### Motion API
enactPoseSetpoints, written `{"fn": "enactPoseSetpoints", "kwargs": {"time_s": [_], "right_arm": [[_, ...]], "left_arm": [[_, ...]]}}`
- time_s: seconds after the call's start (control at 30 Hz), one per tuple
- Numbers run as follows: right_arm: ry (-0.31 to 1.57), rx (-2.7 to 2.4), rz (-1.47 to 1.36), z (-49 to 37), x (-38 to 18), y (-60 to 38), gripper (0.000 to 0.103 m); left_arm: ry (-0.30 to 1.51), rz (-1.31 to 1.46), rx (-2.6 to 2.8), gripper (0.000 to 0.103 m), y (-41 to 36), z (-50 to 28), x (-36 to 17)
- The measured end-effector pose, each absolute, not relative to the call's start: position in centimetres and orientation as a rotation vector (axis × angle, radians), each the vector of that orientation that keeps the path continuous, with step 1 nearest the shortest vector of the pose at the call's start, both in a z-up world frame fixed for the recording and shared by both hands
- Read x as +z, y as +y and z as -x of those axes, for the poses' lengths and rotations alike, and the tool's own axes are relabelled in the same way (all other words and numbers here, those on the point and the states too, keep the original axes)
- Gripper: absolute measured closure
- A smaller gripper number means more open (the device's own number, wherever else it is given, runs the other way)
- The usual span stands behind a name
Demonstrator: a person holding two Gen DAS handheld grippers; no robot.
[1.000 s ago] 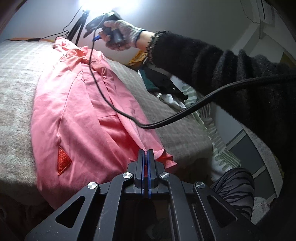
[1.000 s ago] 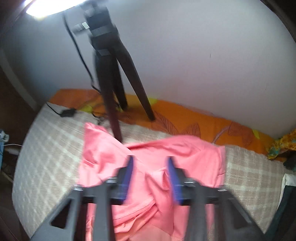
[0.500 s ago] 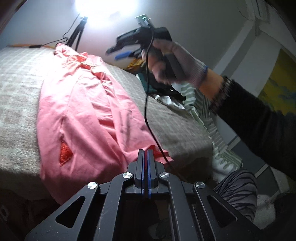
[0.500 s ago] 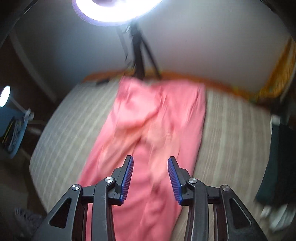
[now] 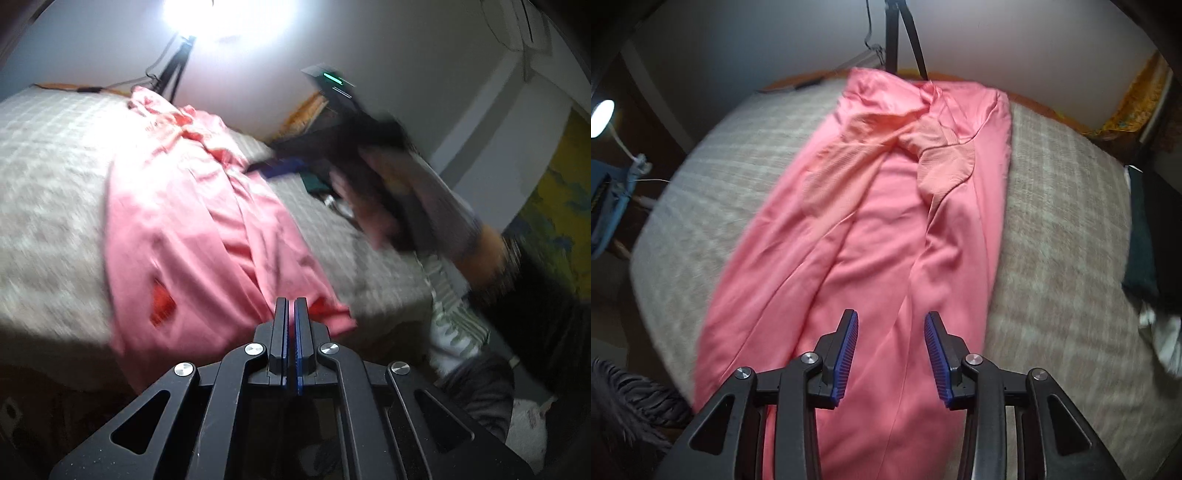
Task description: Fold small clothes
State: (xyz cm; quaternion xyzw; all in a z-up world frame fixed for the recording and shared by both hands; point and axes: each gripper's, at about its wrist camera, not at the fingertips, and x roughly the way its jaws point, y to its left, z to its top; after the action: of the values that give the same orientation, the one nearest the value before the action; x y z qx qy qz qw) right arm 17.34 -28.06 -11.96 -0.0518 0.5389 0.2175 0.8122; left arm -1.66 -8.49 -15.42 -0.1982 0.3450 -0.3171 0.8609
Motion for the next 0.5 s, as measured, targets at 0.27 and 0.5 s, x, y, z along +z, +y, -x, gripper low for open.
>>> {"fn": "enactPoseSetpoints", "kwargs": {"time_s": [0.27,0.5], "right_arm": [[1.134,0.523,0.003,-6.8,-13.1,-32.8,0.067],[1.156,0.542,-0.049,-2.6,-16.1,-34.6,0.066]], "left_arm": [[0.718,0.286,-0.687,0.083,-8.4,-2.7,-11.5],[0.837,0.17,-0.728,0.081,-11.6,-6.7,-13.2]]}}
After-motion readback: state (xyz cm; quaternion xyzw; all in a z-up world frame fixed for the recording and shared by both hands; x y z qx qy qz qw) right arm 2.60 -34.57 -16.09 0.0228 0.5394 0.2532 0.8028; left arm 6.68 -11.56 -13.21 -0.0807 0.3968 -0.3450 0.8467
